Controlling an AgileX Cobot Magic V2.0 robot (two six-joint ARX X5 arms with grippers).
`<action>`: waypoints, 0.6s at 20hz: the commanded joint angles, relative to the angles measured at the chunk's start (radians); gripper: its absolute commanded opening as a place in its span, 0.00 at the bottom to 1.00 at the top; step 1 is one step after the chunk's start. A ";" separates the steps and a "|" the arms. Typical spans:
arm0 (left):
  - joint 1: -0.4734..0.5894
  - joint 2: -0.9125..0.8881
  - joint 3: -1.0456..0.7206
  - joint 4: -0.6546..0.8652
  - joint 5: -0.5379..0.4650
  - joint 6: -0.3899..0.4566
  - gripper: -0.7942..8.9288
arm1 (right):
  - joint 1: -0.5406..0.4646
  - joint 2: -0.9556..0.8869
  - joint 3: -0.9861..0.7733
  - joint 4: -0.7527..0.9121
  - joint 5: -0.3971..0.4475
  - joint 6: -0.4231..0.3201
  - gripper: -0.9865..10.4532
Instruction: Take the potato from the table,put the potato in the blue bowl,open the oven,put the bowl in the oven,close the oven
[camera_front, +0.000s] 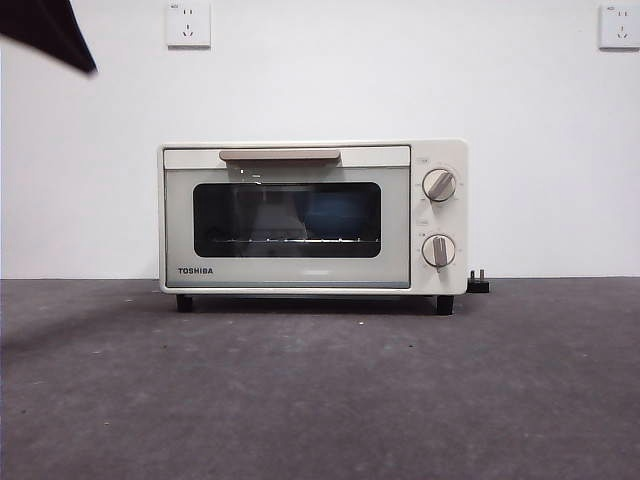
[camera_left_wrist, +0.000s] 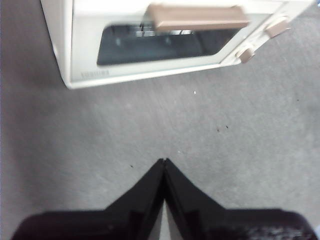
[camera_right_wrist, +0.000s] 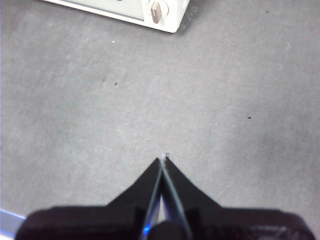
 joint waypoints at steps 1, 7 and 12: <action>-0.042 -0.110 0.000 -0.037 -0.096 0.042 0.07 | 0.000 -0.003 -0.010 0.006 -0.026 -0.063 0.09; -0.162 -0.352 0.000 -0.276 -0.214 0.046 0.07 | 0.000 -0.003 -0.010 -0.002 -0.164 -0.170 0.09; -0.166 -0.471 0.001 -0.370 -0.213 0.045 0.08 | 0.000 -0.003 -0.010 -0.006 -0.161 -0.170 0.09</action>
